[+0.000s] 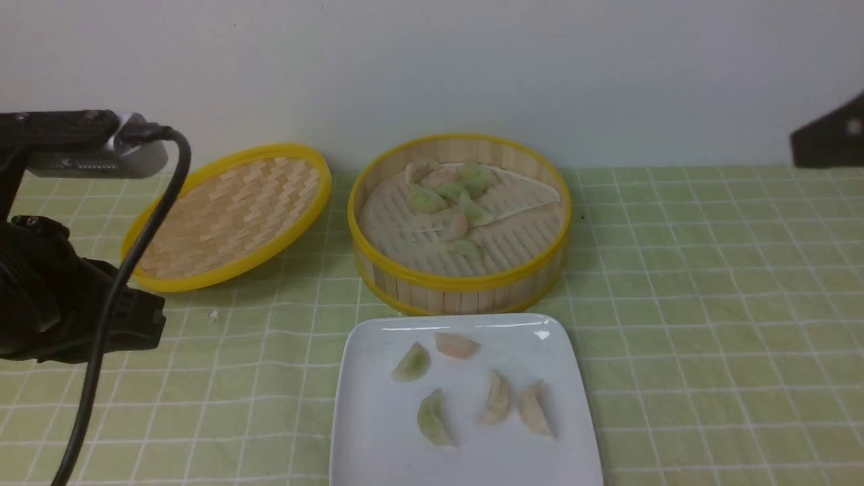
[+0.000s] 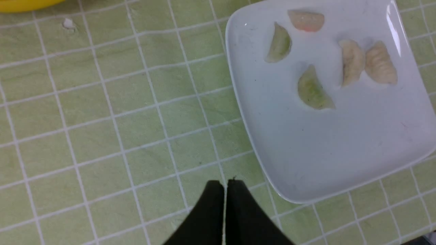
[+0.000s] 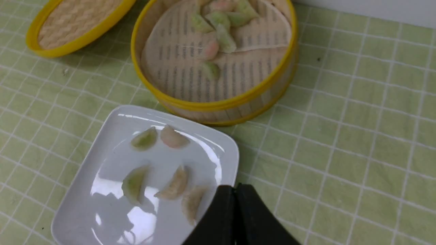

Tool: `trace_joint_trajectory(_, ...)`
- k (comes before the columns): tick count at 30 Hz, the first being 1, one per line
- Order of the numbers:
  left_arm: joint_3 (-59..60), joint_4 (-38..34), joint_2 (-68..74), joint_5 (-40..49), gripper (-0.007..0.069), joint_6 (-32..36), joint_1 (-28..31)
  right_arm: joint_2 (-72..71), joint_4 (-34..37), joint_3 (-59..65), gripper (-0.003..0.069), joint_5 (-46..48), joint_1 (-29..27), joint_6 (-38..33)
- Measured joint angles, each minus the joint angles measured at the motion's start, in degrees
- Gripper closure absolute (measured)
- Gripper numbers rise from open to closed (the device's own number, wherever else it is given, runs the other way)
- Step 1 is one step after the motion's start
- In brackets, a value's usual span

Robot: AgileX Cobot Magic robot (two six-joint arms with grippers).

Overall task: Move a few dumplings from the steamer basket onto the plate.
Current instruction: Use the right arm to grab a dumpling from inside the steamer

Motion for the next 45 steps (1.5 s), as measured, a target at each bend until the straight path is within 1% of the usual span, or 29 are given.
trace_joint_trajectory(1, -0.1, -0.1, 0.0, 0.0, 0.0631, 0.1, 0.0, 2.7, -0.6, -1.8, 0.0672, -0.1, 2.1, 0.0)
trace_joint_trajectory(2, -0.1, -0.1, 0.0, 0.0, 0.0631, 0.1, 0.0, 3.1, -0.6, -2.1, 0.0672, -0.1, 2.5, 0.0)
trace_joint_trajectory(3, -0.1, -0.1, 0.0, -0.1, 0.0631, 0.1, 0.0, 6.7, -1.3, -4.5, 0.0672, -0.7, 5.7, 0.2)
trace_joint_trajectory(9, -0.3, -0.1, 0.0, -0.4, 0.0631, 0.2, 0.0, 19.9, -5.8, -13.9, 0.0667, -1.7, 13.8, 2.5)
trace_joint_trajectory(10, -0.3, -0.1, 0.0, -0.4, 0.0631, 0.3, 0.0, 20.4, -5.8, -14.2, 0.0666, -1.7, 14.1, 2.5)
trace_joint_trajectory(13, -0.3, -0.1, 0.0, -0.4, 0.0631, 0.3, 0.0, 29.0, -10.2, -21.2, 0.0645, -2.0, 18.1, 4.6)
trace_joint_trajectory(15, -0.3, -0.1, 0.0, -0.4, 0.0631, 0.3, 0.0, 32.9, -11.9, -24.6, 0.0627, -2.0, 19.2, 5.5)
trace_joint_trajectory(17, -0.3, -0.1, 0.0, -0.4, 0.0631, 0.3, 0.0, 36.3, -13.7, -27.5, 0.0596, -2.0, 20.1, 6.0)
trace_joint_trajectory(19, -0.3, -0.1, 0.0, -0.4, 0.0631, 0.3, 0.0, 42.5, -16.0, -33.0, 0.0526, -1.0, 21.0, 6.4)
trace_joint_trajectory(20, -0.3, -0.1, 0.0, -0.4, 0.0631, 0.3, 0.0, 43.5, -16.1, -33.8, 0.0519, -1.0, 21.0, 6.5)
trace_joint_trajectory(21, -0.3, -0.1, 0.0, -0.4, 0.0631, 0.3, 0.0, 47.2, -17.3, -36.9, 0.0458, 0.0, 21.1, 6.5)
trace_joint_trajectory(22, -0.3, -0.1, 0.0, -0.4, 0.0631, 0.3, 0.0, 47.7, -17.4, -37.3, 0.0451, 0.0, 21.1, 6.5)
trace_joint_trajectory(23, -0.3, -0.1, 0.0, -0.4, 0.0631, 0.4, 0.0, 51.7, -18.4, -40.4, 0.0391, 1.0, 21.1, 6.6)
trace_joint_trajectory(24, -0.3, -0.1, 0.0, -0.4, 0.0631, 0.5, 0.0, 52.9, -18.8, -41.0, 0.0369, 1.3, 21.1, 6.6)
trace_joint_trajectory(25, -0.3, -0.1, 0.0, -0.4, 0.0631, 1.0, 0.0, 55.3, -19.7, -43.0, 0.0321, 1.8, 21.1, 6.6)
trace_joint_trajectory(26, -0.3, -0.1, 0.0, -0.3, 0.0631, 1.4, 0.0, 57.4, -20.0, -44.5, 0.0291, 2.1, 21.1, 6.6)
trace_joint_trajectory(27, -0.3, -0.1, 0.0, -0.3, 0.0631, 1.4, 0.0, 57.4, -20.0, -44.5, 0.0285, 2.2, 21.1, 6.6)
trace_joint_trajectory(28, -0.3, -0.1, 0.0, -0.2, 0.0631, 1.5, 0.0, 59.9, -20.1, -45.9, 0.0247, 2.3, 21.1, 6.6)
trace_joint_trajectory(29, -0.3, -0.1, 0.0, -0.2, 0.0631, 1.6, 0.0, 61.1, -20.1, -46.5, 0.0230, 2.2, 21.1, 6.6)
trace_joint_trajectory(32, -0.3, -0.1, 0.0, -0.2, 0.0631, 1.8, 0.0, 63.6, -20.1, -47.2, 0.0207, 1.0, 21.1, 6.6)
trace_joint_trajectory(38, -0.3, -0.1, 0.0, -0.2, 0.0631, 1.8, 0.0, 68.0, -20.6, -47.8, 0.0200, -2.9, 21.1, 6.6)
trace_joint_trajectory(42, -0.3, -0.1, 0.0, -0.2, 0.0631, 1.8, 0.0, 69.5, -21.0, -48.2, 0.0242, -3.8, 21.1, 6.6)
trace_joint_trajectory(44, -0.3, 0.0, 0.0, -0.2, 0.0631, 1.8, 0.0, 69.6, -21.3, -48.8, 0.0370, -4.1, 21.1, 6.6)
trace_joint_trajectory(45, -0.3, 0.0, 0.0, -0.2, 0.0631, 1.8, 0.0, 69.9, -21.4, -49.5, 0.0463, -3.5, 21.1, 6.6)
